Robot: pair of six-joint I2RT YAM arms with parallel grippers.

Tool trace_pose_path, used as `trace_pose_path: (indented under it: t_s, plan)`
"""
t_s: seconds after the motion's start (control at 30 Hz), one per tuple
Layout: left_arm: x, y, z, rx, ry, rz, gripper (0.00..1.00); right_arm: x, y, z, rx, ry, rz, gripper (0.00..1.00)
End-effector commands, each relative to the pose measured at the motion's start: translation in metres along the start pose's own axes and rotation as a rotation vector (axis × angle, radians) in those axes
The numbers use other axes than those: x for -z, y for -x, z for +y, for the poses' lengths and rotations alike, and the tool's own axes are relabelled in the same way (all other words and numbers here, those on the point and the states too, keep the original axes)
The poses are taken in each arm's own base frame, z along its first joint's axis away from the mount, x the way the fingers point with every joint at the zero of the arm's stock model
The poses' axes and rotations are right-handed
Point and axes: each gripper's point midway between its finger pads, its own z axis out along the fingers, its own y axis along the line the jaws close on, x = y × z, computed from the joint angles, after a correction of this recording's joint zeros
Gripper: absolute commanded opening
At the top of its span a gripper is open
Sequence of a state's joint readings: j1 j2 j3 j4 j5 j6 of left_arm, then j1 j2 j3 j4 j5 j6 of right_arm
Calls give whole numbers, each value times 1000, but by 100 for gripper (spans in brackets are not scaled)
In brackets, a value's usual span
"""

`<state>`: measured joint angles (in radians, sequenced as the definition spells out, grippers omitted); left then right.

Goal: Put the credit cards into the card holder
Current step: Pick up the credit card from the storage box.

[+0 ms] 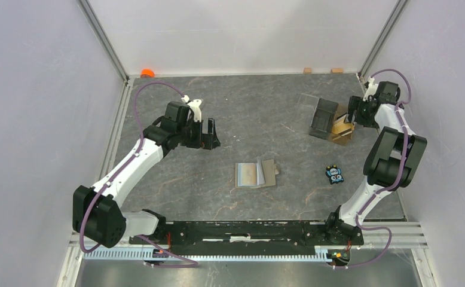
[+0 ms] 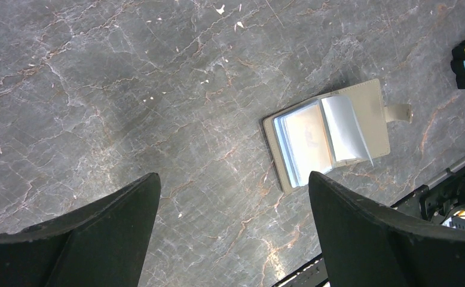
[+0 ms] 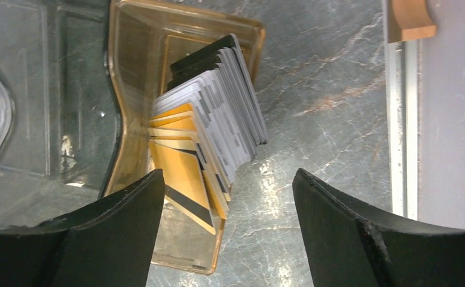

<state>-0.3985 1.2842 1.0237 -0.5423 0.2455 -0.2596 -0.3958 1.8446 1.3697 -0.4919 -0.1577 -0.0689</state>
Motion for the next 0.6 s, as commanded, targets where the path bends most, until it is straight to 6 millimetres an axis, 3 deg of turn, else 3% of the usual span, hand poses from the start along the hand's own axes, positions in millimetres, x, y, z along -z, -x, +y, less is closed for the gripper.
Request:
trace_pose_path:
  t_s: [0.0, 0.3, 0.57]
  plan:
    - [3, 5, -2, -37, -27, -22, 100, 2, 1, 10, 19, 70, -15, 84]
    - [4, 5, -3, -38, -30, -25, 100, -21, -14, 6, 10, 64, 63, 84]
    - [5, 5, -3, -39, -32, -28, 100, -9, -11, -12, 7, -44, 70, 79]
